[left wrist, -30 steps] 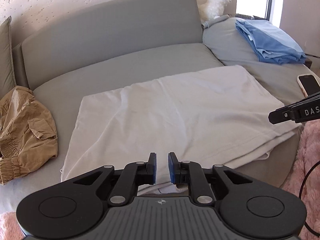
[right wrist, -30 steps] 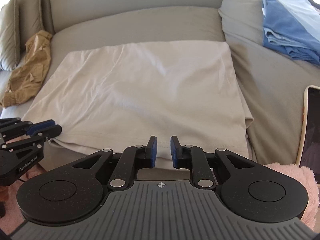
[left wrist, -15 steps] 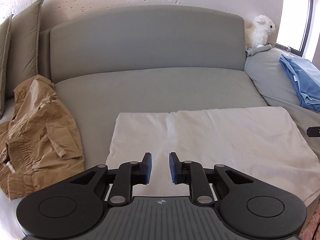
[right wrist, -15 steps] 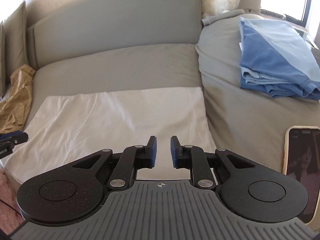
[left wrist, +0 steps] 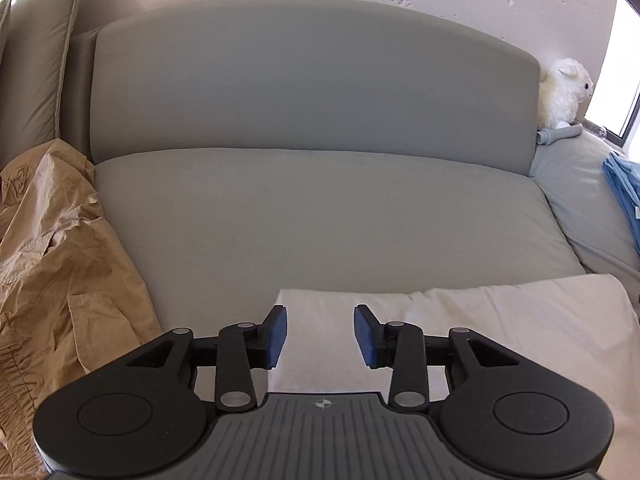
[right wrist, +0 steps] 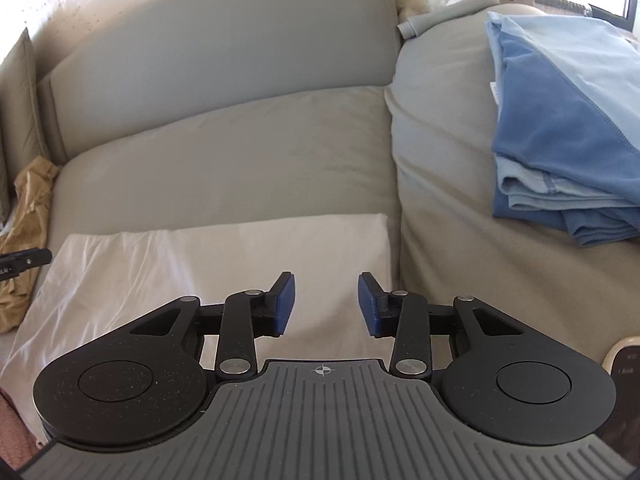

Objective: Fold clothes

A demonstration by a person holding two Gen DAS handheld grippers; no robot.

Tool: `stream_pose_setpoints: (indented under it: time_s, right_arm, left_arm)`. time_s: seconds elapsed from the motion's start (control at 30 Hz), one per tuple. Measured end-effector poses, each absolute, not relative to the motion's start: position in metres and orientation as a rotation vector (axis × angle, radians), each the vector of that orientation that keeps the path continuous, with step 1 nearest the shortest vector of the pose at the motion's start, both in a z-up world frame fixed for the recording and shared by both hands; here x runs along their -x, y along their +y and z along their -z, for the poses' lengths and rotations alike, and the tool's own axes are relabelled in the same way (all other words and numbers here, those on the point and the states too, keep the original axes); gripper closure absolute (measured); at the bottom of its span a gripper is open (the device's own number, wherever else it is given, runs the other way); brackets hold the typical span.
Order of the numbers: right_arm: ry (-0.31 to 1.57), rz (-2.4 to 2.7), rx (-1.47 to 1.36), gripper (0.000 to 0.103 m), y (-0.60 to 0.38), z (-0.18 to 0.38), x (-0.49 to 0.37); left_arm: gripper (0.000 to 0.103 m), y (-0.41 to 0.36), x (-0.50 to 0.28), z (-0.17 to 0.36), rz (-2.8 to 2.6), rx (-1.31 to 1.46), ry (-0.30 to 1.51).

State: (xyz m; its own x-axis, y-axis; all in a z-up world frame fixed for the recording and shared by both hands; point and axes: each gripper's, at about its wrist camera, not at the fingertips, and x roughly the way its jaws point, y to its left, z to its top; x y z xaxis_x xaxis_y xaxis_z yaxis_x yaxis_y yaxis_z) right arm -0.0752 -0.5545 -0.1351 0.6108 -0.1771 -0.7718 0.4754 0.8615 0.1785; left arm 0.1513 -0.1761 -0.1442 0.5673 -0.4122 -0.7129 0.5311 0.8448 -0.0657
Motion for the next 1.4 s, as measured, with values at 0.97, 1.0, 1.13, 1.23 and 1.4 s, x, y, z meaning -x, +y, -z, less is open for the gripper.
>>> stream_pose_setpoints:
  time_s: [0.97, 1.0, 1.13, 1.23, 1.4]
  right_arm:
    - [0.866, 0.440, -0.429, 0.064, -0.588, 0.179, 0.031]
    - [0.866, 0.442, -0.439, 0.064, -0.589, 0.180, 0.032]
    - [0.859, 0.430, -0.468, 0.064, -0.593, 0.183, 0.031]
    - [0.880, 0.419, -0.485, 0.073, -0.593, 0.187, 0.026]
    - [0.879, 0.409, -0.451, 0.099, -0.584, 0.182, 0.023]
  left_arm:
    - [0.079, -0.182, -0.184, 0.173, 0.535, -0.117, 0.909]
    - [0.079, -0.183, -0.185, 0.174, 0.539, -0.116, 0.914]
    - [0.082, -0.186, -0.188, 0.176, 0.555, -0.104, 0.942]
    - [0.097, -0.188, -0.189, 0.174, 0.566, -0.107, 0.950]
    - [0.100, -0.187, -0.189, 0.167, 0.574, -0.132, 0.938]
